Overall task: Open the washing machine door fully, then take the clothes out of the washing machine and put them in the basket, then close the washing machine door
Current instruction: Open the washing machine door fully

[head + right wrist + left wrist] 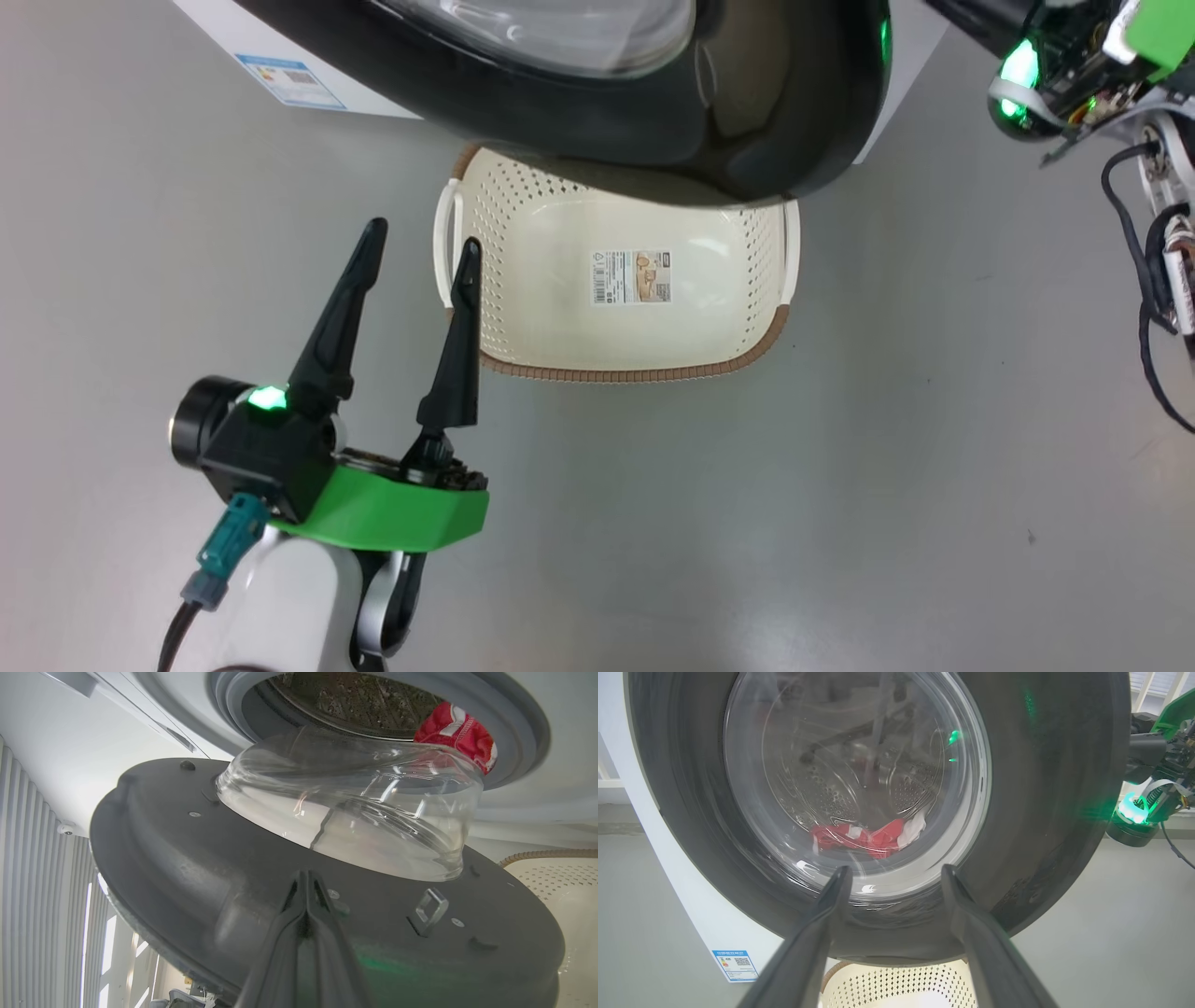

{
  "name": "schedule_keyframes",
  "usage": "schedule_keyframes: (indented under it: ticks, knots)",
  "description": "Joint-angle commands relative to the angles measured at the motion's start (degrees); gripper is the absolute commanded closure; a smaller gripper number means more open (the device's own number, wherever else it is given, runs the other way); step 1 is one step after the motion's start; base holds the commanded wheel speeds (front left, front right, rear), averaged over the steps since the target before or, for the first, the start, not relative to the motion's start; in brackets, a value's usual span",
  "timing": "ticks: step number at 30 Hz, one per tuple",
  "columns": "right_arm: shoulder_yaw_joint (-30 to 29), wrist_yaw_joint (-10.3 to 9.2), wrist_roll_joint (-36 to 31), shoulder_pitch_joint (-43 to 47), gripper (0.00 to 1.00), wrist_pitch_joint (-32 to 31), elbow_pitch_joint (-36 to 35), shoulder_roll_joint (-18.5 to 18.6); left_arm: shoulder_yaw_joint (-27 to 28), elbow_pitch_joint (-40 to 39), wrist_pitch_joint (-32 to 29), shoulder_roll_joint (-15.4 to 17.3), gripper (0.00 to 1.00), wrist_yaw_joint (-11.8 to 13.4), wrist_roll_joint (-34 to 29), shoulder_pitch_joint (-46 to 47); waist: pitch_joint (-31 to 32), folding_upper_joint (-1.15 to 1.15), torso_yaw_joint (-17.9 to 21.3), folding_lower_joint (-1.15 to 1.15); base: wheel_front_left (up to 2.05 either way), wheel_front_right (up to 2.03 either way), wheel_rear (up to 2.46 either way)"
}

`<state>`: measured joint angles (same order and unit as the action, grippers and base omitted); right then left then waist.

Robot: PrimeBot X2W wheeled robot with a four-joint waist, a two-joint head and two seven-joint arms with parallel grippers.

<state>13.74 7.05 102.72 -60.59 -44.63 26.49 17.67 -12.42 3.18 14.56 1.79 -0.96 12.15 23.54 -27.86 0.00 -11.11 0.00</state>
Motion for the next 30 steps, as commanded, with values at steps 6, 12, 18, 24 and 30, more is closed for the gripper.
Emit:
schedule_keyframes:
  ticks: [6,12,18,24,30]
  knots:
    - [0.43,0.44,-0.85,4.57,1.00,-2.67,-3.43,-2.30,1.96,-0.61,0.44,1.09,0.00,0.17,0.61,-0.94,2.58,0.00,-1.02,0.00,0.00,0.00,0.00]
    - [0.57,0.44,-1.98,8.16,1.00,-3.97,-4.86,-3.52,2.35,0.01,0.44,1.09,0.00,0.01,0.88,-2.17,5.21,0.00,-1.85,0.00,0.00,0.00,0.00]
    - [1.16,0.44,-3.44,12.25,1.00,-5.29,-3.92,-4.82,2.77,1.33,0.44,1.09,0.00,0.00,1.40,-4.00,9.31,0.00,-3.27,0.00,0.00,0.00,0.00]
    - [1.09,0.44,-3.93,14.74,1.00,-5.78,-3.24,-6.20,3.03,2.26,0.44,1.09,0.00,0.01,1.82,-5.38,12.52,0.00,-4.75,0.00,0.00,0.00,0.00]
    - [1.85,0.44,-5.10,18.10,1.00,-6.48,-2.45,-8.14,3.31,3.47,0.44,1.09,0.00,0.33,2.27,-7.26,16.38,0.00,-6.95,0.00,0.00,0.00,0.00]
